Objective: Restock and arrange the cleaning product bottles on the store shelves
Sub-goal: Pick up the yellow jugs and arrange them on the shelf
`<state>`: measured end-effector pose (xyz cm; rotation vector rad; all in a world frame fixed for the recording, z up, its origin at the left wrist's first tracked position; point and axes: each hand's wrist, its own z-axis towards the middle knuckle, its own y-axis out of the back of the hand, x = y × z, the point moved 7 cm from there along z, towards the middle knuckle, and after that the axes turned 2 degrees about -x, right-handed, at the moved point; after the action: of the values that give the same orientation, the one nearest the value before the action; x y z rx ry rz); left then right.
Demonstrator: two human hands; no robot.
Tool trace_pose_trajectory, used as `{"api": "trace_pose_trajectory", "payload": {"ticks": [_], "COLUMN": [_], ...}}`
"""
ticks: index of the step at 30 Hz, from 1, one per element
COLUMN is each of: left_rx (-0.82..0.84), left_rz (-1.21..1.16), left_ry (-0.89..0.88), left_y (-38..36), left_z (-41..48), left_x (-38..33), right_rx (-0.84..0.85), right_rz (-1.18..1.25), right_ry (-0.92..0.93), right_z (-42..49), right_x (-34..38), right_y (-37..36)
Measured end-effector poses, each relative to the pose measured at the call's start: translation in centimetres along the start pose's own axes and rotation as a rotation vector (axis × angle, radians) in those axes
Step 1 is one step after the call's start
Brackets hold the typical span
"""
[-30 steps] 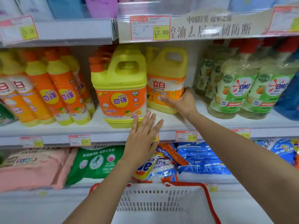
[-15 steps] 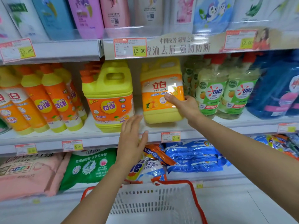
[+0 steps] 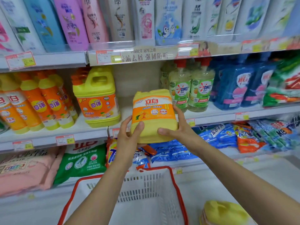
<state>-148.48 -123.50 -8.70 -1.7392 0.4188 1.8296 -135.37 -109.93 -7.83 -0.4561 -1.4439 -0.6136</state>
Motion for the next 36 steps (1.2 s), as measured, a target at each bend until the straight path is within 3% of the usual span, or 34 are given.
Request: {"api": "trace_pose_trajectory", "payload": {"ticks": [6, 12, 16, 20, 25, 31, 36], "left_rx": [-0.043, 0.048, 0.129, 0.153, 0.088, 0.198, 0.175], "left_rz": [-0.061, -0.047, 0.019, -0.053, -0.010, 0.064, 0.549], "left_ry": [0.211, 0.124, 0.101, 0.246, 0.152, 0.084, -0.168], "left_y": [-1.5, -2.8, -3.0, -4.0, -4.0, -4.6, -5.5], "left_z": [-3.6, -6.1, -6.8, -6.6, -6.2, -6.9, -6.3], "left_x": [0.9, 0.9, 1.9, 2.6, 3.0, 3.4, 2.6], "right_rx": [-0.093, -0.161, -0.225, -0.226, -0.171, -0.154, -0.392], "right_rz": [0.037, 0.133, 0.193, 0.090, 0.068, 0.352, 0.260], "right_ry": [0.031, -0.155, -0.097, 0.029, 0.013, -0.088, 0.000], "right_z": [-4.6, -5.8, -6.6, -7.5, -7.2, -5.9, -6.2], "right_x": [0.8, -1.8, -2.9, -2.6, -1.3, -3.7, -3.9], "right_y": [2.1, 3.5, 3.9, 4.1, 5.2, 4.1, 4.7]}}
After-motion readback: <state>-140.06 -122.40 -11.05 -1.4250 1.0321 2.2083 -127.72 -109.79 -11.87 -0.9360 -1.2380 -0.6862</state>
